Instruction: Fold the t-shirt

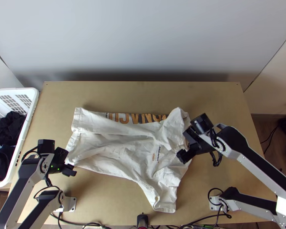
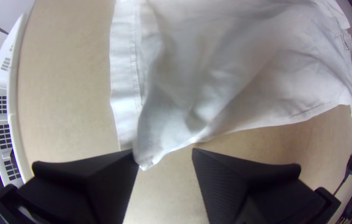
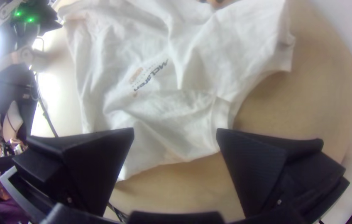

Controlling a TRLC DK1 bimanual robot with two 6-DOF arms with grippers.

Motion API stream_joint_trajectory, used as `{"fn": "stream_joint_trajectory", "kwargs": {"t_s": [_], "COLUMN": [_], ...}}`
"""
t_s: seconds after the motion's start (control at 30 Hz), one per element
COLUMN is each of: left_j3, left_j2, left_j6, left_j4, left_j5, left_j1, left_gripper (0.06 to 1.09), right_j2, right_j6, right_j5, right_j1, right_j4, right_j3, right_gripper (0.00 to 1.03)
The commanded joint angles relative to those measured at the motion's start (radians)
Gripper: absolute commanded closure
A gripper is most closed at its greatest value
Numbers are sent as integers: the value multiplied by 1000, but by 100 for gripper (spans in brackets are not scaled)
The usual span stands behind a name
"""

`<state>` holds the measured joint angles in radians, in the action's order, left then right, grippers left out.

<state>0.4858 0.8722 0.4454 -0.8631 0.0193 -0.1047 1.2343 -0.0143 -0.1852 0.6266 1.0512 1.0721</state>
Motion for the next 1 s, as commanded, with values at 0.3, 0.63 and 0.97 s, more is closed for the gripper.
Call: {"fn": "stream_joint_trajectory", "kwargs": {"t_s": [0.3,0.63,0.97], "left_j3": [-13,-7,-1], "left_j2": [-1,4,-6], "left_j6": [-28,-50,-57], "left_j4": [79,95,95], "left_j5": [-24,-5,1], "left_j1": [-20,-26,-49], "left_gripper": [105,105,105], "right_j2": [-19,103,221], "right_j6": [-4,-46,-24], "right_j5": [-33,-33,-53], "right_j1": [249,509,605], "right_j4": [98,49,-34], "right_j3": [19,-14,31], "right_gripper": [10,10,10]}}
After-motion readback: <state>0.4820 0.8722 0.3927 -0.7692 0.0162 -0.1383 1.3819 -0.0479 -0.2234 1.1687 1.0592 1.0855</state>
